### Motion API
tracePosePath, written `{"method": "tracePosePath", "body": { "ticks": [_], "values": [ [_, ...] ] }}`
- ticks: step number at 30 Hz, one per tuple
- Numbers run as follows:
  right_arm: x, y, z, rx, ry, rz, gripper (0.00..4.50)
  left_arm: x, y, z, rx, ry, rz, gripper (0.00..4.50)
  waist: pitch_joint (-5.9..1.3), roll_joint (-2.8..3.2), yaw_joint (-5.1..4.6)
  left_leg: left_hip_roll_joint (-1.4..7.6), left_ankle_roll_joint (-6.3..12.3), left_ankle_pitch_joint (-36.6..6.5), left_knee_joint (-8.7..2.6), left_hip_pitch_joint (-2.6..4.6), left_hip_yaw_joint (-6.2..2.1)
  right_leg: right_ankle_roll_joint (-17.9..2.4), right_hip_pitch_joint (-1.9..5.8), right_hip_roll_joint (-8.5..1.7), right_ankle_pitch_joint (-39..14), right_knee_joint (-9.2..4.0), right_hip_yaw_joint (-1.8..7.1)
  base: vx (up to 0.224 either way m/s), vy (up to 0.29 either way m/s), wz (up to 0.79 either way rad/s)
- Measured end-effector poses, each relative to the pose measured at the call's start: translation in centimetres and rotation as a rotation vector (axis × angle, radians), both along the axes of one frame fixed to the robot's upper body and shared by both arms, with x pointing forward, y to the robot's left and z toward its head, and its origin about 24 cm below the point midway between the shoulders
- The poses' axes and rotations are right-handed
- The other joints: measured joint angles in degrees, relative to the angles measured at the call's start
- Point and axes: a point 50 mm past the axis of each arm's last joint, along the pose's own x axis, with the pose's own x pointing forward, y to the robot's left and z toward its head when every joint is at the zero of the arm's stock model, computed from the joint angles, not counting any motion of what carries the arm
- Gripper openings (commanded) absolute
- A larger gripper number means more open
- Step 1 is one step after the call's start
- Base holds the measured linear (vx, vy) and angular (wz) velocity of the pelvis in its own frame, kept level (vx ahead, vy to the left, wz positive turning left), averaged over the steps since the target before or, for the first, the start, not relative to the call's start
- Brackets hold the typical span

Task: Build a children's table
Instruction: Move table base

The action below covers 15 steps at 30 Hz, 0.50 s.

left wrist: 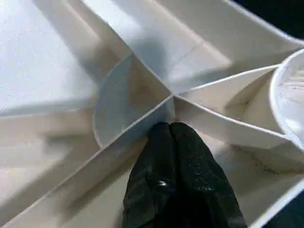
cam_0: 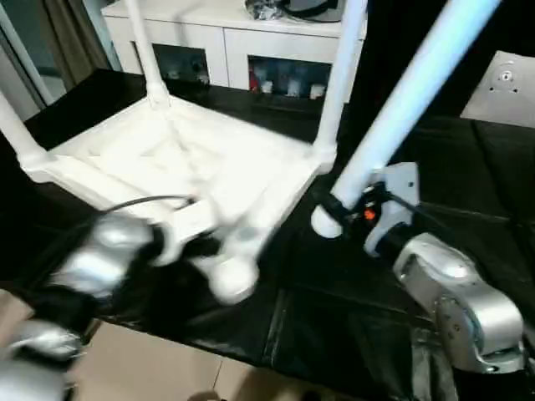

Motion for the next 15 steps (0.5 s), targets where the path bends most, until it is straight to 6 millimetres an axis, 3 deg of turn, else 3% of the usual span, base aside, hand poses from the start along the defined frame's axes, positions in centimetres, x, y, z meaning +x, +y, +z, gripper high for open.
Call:
{"method": "tracePosePath", "body": {
  "ticks": [4,9,12,15],
  "values": [
    [0.6,-0.4,1.1,-0.001,-0.04,-0.031,1.93,0.8,-2.6,-0.2,-0.054,-0.045,0.065,0.0,-0.07,0.17,-0.16,0.03,0.01,0.0,-0.03,-0.09,-0.01,0.0,-0.09,0.04,0.0,0.03,-0.03,0.0,0.0,0.0],
    [0.7,-0.8,1.3,0.034,-0.044,-0.08,1.93,1.4,-3.6,0.3,-0.129,-0.079,0.145,0.0,-0.08,0.19,-0.68,0.1,0.48,0.3,-0.01,-0.74,-0.07,0.0,-0.65,0.12,0.0,0.12,-0.07,0.0,0.0,0.0],
    [0.8,-1.0,1.3,0.063,-0.042,-0.103,1.93,1.2,-4.7,2.0,-0.297,-0.099,0.18,0.0,-0.09,0.19,-0.52,0.08,0.52,0.3,0.23,-1.23,-0.06,-0.2,-1.21,0.02,-0.1,0.63,-0.04,0.0,0.0,0.0],
    [0.9,-0.5,1.2,0.084,-0.034,-0.105,1.93,0.7,-6.0,3.8,-0.39,-0.138,0.139,0.0,-0.12,0.23,-0.29,0.08,0.5,0.4,0.28,-1.14,-0.04,-0.2,-1.27,-0.01,-0.3,0.94,-0.06,0.0,0.0,0.0]
  ]
}}
